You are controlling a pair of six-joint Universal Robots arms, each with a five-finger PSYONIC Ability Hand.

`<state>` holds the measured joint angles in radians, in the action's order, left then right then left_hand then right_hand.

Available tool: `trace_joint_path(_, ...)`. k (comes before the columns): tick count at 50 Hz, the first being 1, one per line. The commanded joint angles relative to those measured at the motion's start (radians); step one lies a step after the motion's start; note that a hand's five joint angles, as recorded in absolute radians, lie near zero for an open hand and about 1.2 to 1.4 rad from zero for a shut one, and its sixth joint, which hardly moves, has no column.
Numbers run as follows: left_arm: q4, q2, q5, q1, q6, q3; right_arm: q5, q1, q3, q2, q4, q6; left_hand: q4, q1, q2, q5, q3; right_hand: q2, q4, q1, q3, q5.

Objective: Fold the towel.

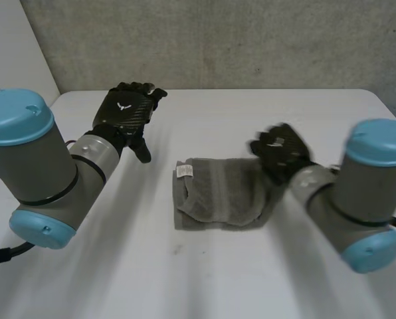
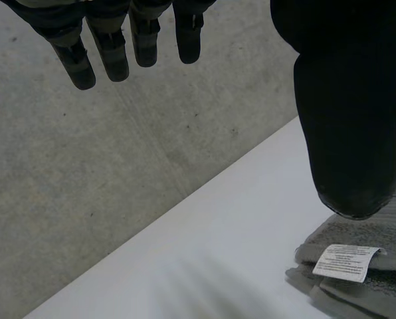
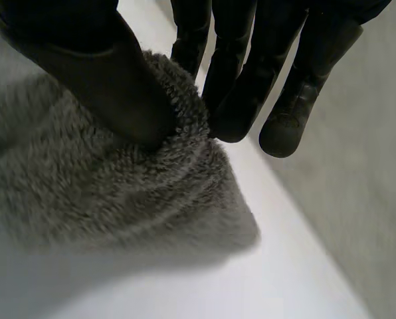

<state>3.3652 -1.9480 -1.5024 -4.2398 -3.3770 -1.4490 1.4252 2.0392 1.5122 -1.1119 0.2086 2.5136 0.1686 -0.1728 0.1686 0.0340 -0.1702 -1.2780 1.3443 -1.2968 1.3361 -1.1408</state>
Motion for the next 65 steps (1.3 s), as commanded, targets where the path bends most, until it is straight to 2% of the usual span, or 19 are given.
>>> trace_joint_path(1,0.003,0.024,-0.002,-0.020,0.011,-0.019,-0.022,0.289,-0.191,0.136,-0.018,-0.054,0.027,-0.023,0.027,-0.013,-0.026,-0.118,0.052,-0.099,0.060,-0.081)
trace_joint_path(4,0.003,0.032,-0.013,-0.026,0.033,-0.024,-0.057,0.346,-0.210,0.216,-0.040,-0.123,0.027,-0.023,0.027,-0.013,-0.026,-0.118,0.052,-0.099,0.060,-0.081)
trace_joint_path(8,0.003,0.038,-0.033,-0.028,0.054,-0.022,-0.057,0.366,-0.208,0.257,-0.064,-0.194,0.027,-0.023,0.027,-0.013,-0.026,-0.096,0.030,-0.077,0.038,-0.059)
trace_joint_path(10,0.003,0.038,-0.045,-0.026,0.064,-0.016,-0.060,0.355,-0.187,0.229,-0.069,-0.190,0.027,-0.023,0.027,-0.013,-0.026,1.104,-1.170,1.122,-1.162,1.141)
trace_joint_path(11,0.003,0.038,-0.045,-0.026,0.064,-0.016,-0.060,0.355,-0.187,0.228,-0.069,-0.190,0.027,-0.023,0.027,-0.013,-0.026,1.104,-1.170,1.122,-1.162,1.141)
trace_joint_path(15,0.003,0.029,-0.048,-0.012,0.064,0.016,-0.065,0.313,-0.132,0.103,-0.025,0.017,0.051,-0.046,0.051,0.011,-0.049,1.104,-1.170,1.122,-1.162,1.141)
trace_joint_path(16,0.003,0.029,-0.048,-0.012,0.064,0.016,-0.065,0.312,-0.132,0.103,-0.025,0.017,0.051,-0.047,0.051,0.011,-0.049,1.104,-1.170,1.122,-1.162,1.141)
trace_joint_path(18,0.000,0.015,-0.068,0.004,0.071,0.061,-0.057,0.203,-0.072,0.022,0.015,0.231,0.074,-0.070,0.074,0.034,-0.073,1.104,-1.170,1.122,-1.162,1.141)
trace_joint_path(19,0.000,0.015,-0.068,0.004,0.071,0.061,-0.057,0.202,-0.072,0.021,0.015,0.232,0.074,-0.070,0.074,0.034,-0.073,1.104,-1.170,1.122,-1.162,1.141)
trace_joint_path(21,-0.004,-0.024,-0.103,0.050,0.084,0.110,-0.060,0.095,-0.023,-0.058,0.020,0.417,0.074,-0.070,0.074,0.034,-0.073,1.104,-1.170,1.122,-1.162,1.141)
trace_joint_path(22,-0.004,-0.025,-0.104,0.050,0.084,0.110,-0.060,0.095,-0.023,-0.059,0.020,0.418,0.074,-0.070,0.074,0.034,-0.073,1.104,-1.170,1.122,-1.162,1.141)
trace_joint_path(26,-0.045,-0.104,-0.131,0.122,0.125,0.189,-0.069,0.001,0.002,-0.083,-0.032,0.600,0.060,-0.055,0.060,0.020,-0.058,1.104,-1.170,1.122,-1.162,1.141)
trace_joint_path(28,-0.073,-0.135,-0.134,0.136,0.145,0.206,-0.074,-0.017,-0.006,-0.079,-0.063,0.625,0.060,-0.055,0.060,0.020,-0.058,1.104,-1.170,1.122,-1.162,1.141)
trace_joint_path(34,-0.183,-0.221,-0.139,0.176,0.258,0.226,-0.072,-0.043,-0.085,0.004,-0.173,0.631,0.039,-0.035,0.039,-0.001,-0.038,1.104,-1.170,1.122,-1.162,1.141)
trace_joint_path(40,-0.241,-0.241,-0.182,0.179,0.280,0.193,-0.081,-0.031,-0.194,0.103,-0.294,0.630,0.016,-0.011,0.016,-0.024,-0.014,1.104,-1.170,1.122,-1.162,1.141)
trace_joint_path(44,-0.227,-0.241,-0.237,0.178,0.268,0.125,-0.083,-0.019,-0.308,0.202,-0.388,0.623,0.007,-0.003,0.007,-0.033,-0.005,1.104,-1.170,1.122,-1.162,1.141)
trace_joint_path(49,-0.193,-0.261,-0.240,0.175,0.246,0.079,-0.069,0.026,-0.386,0.270,-0.429,0.565,0.007,-0.003,0.007,-0.033,-0.005,1.104,-1.170,1.122,-1.162,1.141)
trace_joint_path(56,-0.090,-0.289,-0.239,0.162,0.098,0.033,-0.036,0.073,-0.446,0.348,-0.426,0.456,0.007,-0.003,0.007,-0.033,-0.005,1.104,-1.170,1.122,-1.162,1.141)
trace_joint_path(65,-0.056,-0.284,-0.236,0.162,0.053,0.050,0.015,0.088,-0.455,0.345,-0.420,0.383,0.007,-0.003,0.007,-0.033,-0.005,1.104,-1.170,1.122,-1.162,1.141)
